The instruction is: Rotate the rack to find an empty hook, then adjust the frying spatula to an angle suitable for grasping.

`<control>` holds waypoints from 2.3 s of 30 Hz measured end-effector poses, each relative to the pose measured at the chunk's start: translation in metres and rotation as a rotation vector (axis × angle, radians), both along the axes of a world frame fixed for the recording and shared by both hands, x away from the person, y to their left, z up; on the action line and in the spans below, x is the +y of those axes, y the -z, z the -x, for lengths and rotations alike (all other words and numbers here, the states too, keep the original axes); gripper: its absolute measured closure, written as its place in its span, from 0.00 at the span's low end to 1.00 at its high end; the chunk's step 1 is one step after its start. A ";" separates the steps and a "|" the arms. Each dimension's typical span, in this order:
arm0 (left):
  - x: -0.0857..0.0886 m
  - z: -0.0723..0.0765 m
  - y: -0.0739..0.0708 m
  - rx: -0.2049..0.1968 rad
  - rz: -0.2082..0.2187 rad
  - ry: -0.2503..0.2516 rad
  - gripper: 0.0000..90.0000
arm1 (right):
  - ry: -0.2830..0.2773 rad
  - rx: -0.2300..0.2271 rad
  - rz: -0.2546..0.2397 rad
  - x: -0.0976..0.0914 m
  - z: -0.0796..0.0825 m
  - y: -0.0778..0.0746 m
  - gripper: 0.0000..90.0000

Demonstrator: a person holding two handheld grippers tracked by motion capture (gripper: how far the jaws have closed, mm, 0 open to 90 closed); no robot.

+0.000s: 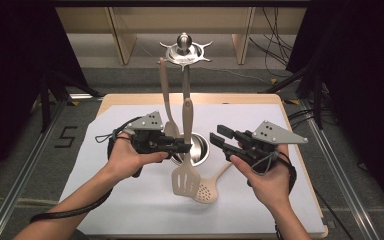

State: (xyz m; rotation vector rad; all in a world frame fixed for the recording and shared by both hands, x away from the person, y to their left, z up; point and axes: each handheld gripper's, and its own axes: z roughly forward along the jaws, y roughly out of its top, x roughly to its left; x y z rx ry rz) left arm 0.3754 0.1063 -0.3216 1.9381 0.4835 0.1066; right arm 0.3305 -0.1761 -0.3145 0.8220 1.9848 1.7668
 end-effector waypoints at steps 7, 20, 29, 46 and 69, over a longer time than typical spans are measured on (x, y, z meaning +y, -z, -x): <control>0.000 -0.002 -0.005 -0.018 -0.010 -0.008 0.87 | 0.106 0.033 0.100 -0.014 0.001 0.022 0.66; 0.005 -0.008 -0.014 -0.049 -0.015 -0.013 0.87 | 0.225 0.108 0.172 -0.035 -0.006 0.052 0.62; 0.009 -0.009 -0.023 -0.071 -0.013 -0.040 0.87 | 0.245 0.142 0.176 -0.044 -0.005 0.055 0.61; 0.006 -0.014 -0.033 -0.062 -0.017 -0.057 0.87 | 0.266 0.173 0.198 -0.044 -0.004 0.067 0.60; 0.005 -0.026 -0.041 -0.042 -0.022 -0.083 0.87 | 0.272 0.208 0.194 -0.044 -0.001 0.064 0.59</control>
